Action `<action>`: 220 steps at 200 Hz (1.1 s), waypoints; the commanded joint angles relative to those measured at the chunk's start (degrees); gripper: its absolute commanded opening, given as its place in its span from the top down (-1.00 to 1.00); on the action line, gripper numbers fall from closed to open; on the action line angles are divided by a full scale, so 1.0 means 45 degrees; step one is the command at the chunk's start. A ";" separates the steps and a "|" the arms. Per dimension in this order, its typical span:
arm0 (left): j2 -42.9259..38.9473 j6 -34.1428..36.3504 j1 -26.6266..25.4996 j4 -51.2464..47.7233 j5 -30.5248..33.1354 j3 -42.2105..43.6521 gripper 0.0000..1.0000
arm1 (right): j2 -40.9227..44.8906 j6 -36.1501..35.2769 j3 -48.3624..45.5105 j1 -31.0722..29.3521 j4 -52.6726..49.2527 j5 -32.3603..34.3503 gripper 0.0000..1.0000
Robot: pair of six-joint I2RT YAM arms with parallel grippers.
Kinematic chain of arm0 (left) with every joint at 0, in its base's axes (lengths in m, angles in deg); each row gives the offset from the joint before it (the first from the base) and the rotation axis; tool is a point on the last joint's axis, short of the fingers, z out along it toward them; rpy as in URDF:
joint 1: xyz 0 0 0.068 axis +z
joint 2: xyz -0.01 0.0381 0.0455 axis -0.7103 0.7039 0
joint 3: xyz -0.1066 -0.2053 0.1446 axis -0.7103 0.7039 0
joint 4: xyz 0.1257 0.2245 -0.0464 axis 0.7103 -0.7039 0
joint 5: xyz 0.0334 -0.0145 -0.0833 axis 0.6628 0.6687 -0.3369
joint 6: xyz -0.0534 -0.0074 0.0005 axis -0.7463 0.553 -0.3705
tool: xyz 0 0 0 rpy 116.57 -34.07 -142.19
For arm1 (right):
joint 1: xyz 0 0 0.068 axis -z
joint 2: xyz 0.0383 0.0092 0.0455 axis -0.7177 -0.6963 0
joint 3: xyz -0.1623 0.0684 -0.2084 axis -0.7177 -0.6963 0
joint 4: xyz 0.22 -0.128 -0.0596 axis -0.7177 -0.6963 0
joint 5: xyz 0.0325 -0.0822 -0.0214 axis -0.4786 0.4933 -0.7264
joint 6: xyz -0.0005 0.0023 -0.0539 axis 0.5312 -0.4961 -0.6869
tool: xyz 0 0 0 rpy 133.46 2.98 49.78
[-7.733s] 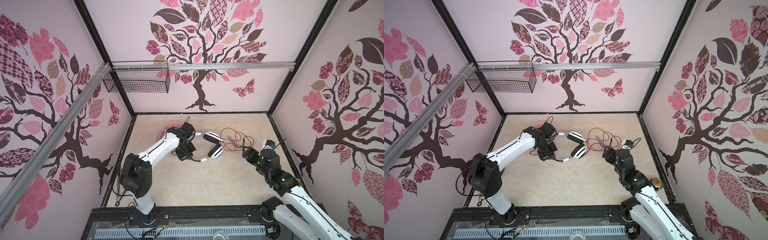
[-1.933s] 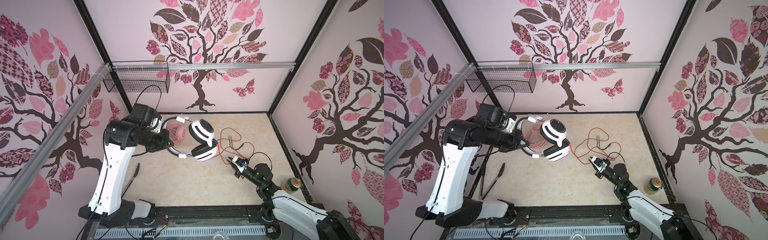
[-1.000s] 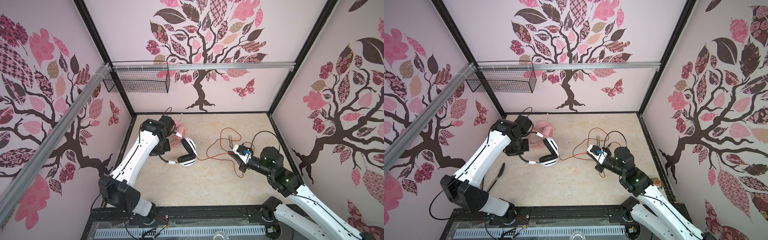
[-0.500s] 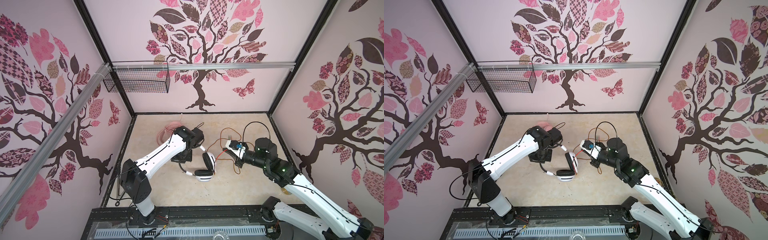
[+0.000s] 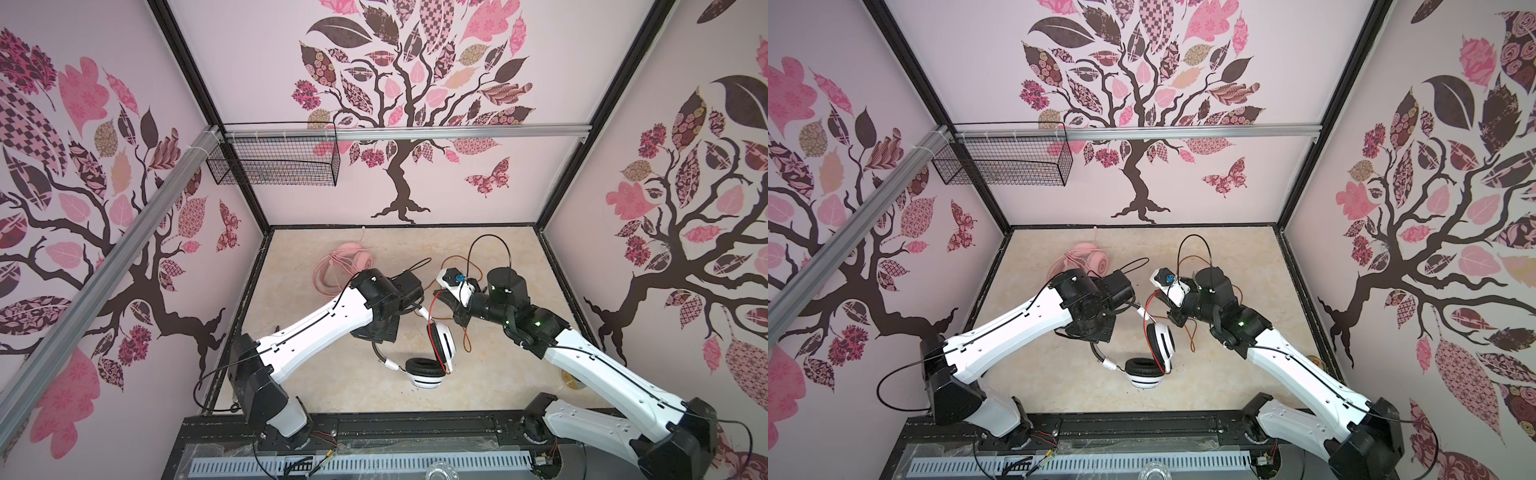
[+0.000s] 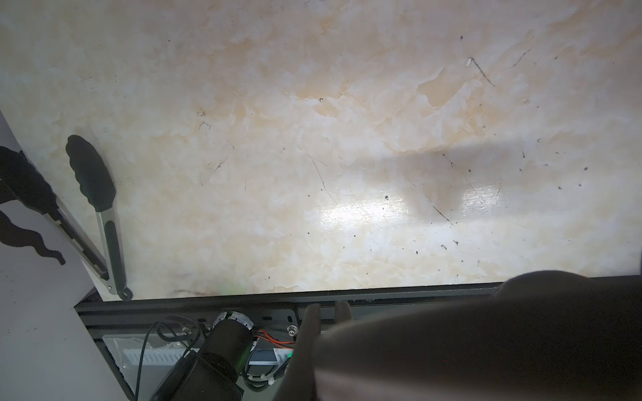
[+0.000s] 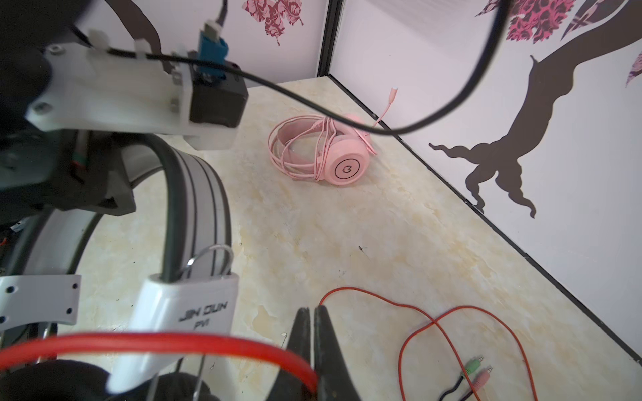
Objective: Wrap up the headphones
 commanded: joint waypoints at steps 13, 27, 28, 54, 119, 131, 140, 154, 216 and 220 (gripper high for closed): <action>-0.0844 0.0354 0.0001 0.0715 -0.0744 0.0255 1.00 | -0.0638 0.0407 0.0344 -0.0035 0.0802 -0.0057 1.00; -0.1108 0.0390 0.0004 0.0939 -0.0855 0.0308 1.00 | -0.0679 0.0515 0.0067 0.0012 0.1145 0.0112 1.00; -0.1125 0.0380 0.0004 0.0971 -0.0864 0.0310 1.00 | -0.0679 0.0527 0.0047 0.0018 0.1190 0.0118 1.00; -0.1463 0.0575 0.0014 0.1259 -0.1175 0.0241 1.00 | -0.0675 0.1055 -0.0491 0.0488 0.1853 -0.0238 1.00; -0.2133 0.0843 0.1254 0.2061 -0.3543 0.0191 1.00 | -0.0445 0.1682 -0.1532 0.0878 0.2867 -0.1131 1.00; -0.2390 0.0912 0.1594 0.2414 -0.4265 0.0297 1.00 | -0.0499 0.1658 -0.1662 0.0875 0.3154 -0.1623 0.99; -0.2501 0.0936 0.1798 0.2634 -0.4680 0.0276 1.00 | -0.0523 0.1702 -0.1790 0.0883 0.3489 -0.2058 0.88; -0.2549 0.0941 0.1954 0.2758 -0.4983 0.0085 1.00 | -0.0577 0.1874 -0.2071 0.0895 0.4185 -0.2823 0.61; -0.2586 0.0636 0.4134 0.3212 -0.6577 -0.0239 1.00 | 0.0059 0.5007 -0.4573 0.2218 0.7864 -0.4486 0.06; -0.2630 0.0610 0.4438 0.3354 -0.6802 -0.0132 1.00 | 0.0187 0.5133 -0.4777 0.2225 0.8045 -0.4495 0.06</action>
